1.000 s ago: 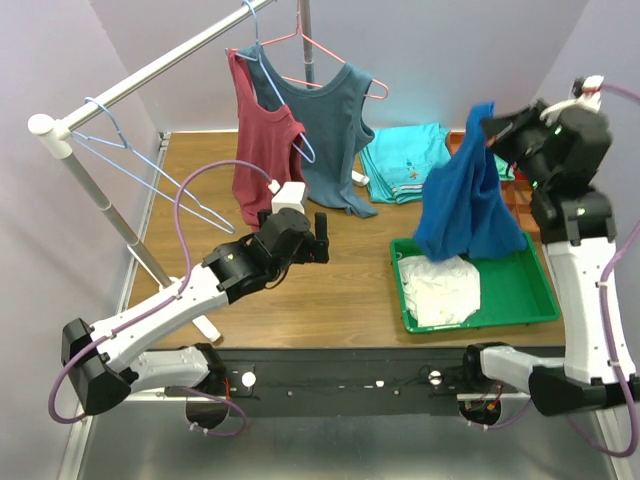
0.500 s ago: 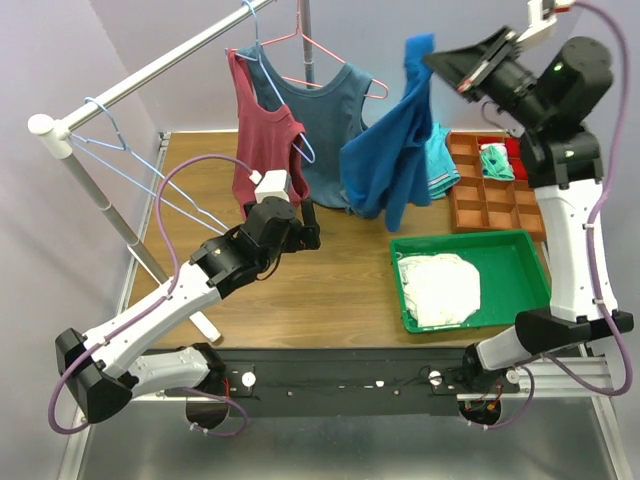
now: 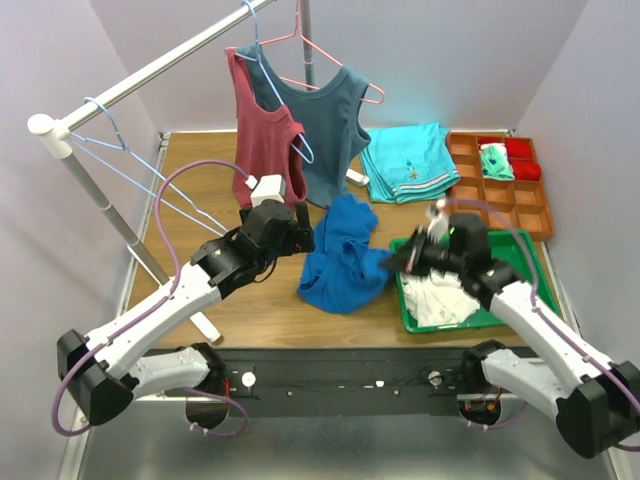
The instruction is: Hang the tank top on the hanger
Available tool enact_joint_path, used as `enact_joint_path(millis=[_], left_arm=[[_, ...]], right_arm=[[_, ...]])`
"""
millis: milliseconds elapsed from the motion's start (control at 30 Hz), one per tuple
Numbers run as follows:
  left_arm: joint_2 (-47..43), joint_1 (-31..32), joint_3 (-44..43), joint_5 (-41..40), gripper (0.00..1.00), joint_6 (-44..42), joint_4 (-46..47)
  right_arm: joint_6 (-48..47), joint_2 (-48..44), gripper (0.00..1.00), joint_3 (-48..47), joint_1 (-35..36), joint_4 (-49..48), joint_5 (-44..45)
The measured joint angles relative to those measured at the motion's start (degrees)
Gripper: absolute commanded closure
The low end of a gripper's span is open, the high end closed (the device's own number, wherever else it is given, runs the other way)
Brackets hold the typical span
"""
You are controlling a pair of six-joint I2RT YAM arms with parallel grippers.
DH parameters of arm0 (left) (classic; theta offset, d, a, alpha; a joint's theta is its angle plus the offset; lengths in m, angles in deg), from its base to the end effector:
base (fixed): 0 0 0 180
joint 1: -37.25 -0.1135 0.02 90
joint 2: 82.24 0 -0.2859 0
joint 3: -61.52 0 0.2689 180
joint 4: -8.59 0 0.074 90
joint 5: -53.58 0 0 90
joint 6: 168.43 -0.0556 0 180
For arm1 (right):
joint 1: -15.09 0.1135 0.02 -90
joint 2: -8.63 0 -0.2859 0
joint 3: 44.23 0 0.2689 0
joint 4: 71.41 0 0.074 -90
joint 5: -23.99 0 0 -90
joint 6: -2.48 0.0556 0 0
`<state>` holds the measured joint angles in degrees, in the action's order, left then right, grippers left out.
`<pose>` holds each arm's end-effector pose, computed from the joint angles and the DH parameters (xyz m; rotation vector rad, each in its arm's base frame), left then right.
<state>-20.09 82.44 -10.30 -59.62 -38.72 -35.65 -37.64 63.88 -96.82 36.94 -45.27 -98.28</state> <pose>0.1949 -0.1651 0.3405 -0.1281 2.1467 -0.4343 0.2040 0.1138 0.2776 0.1710 2.2703 1.3037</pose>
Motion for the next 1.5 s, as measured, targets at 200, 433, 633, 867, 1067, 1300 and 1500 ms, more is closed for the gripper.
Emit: enact_joint_path(millis=[200,433,633,867,1067,1300,1500], left_arm=[[6.4,-0.6,3.0,5.0,0.16,0.0,4.9],[19.2,-0.5,3.8,14.2,0.21,-1.4,13.5],[30.5,0.4,-2.4,18.4,0.25,-3.5,17.9],[36.7,2.3,-8.1,20.7,0.59,-5.0,19.4],[37.2,2.8,-7.9,20.7,1.00,-5.1,18.6],[26.3,2.8,-2.3,17.7,1.00,-4.9,15.6],[3.6,2.9,1.0,15.7,1.00,-5.2,15.8]], right_arm=[[-2.1,-2.9,0.99,16.4,0.3,7.9,1.9],[-6.4,-2.2,0.99,14.2,0.3,7.9,5.4],[-8.9,0.4,0.99,13.4,0.3,7.8,6.3],[-11.6,2.5,0.99,11.8,0.3,8.0,7.7],[-12.5,3.3,0.99,10.1,0.3,8.0,9.2],[-12.5,3.9,0.99,4.9,0.3,8.9,12.6],[-12.1,4.0,0.99,-5.8,0.3,8.7,17.8]])
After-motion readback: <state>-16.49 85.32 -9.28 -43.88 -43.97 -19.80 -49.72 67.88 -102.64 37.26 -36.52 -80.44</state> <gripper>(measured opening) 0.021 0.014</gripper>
